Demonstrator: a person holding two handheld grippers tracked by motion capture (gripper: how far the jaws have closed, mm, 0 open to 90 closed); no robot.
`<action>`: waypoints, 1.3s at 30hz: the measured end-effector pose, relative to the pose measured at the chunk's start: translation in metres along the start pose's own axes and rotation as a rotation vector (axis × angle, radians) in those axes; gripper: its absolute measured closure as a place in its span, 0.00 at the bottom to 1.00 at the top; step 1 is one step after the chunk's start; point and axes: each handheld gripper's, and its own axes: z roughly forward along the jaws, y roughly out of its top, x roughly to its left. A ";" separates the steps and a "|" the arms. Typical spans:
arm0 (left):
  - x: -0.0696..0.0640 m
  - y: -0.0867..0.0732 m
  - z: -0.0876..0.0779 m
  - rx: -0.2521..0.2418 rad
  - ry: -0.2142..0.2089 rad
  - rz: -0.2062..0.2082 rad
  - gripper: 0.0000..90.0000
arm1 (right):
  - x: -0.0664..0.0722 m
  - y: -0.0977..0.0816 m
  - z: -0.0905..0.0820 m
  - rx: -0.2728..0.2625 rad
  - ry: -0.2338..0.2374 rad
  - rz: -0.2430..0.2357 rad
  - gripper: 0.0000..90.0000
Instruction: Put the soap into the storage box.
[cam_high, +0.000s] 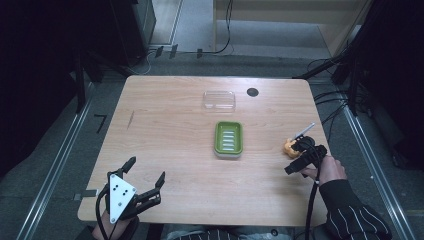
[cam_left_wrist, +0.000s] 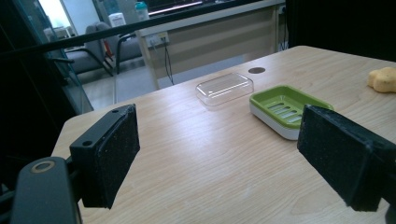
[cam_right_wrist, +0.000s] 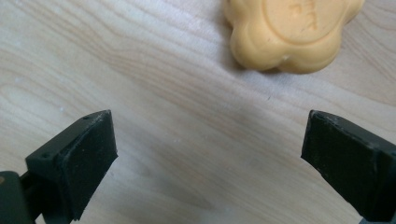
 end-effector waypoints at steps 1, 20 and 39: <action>0.000 0.000 0.000 0.000 -0.001 0.002 0.14 | -0.001 0.002 0.001 -0.003 0.002 0.006 0.04; 0.000 0.000 0.000 0.004 0.000 0.007 0.14 | -0.020 0.028 0.013 0.014 0.002 0.039 0.00; -0.001 0.000 0.001 0.006 -0.001 0.011 0.14 | -0.032 0.041 0.025 0.024 -0.015 0.080 0.34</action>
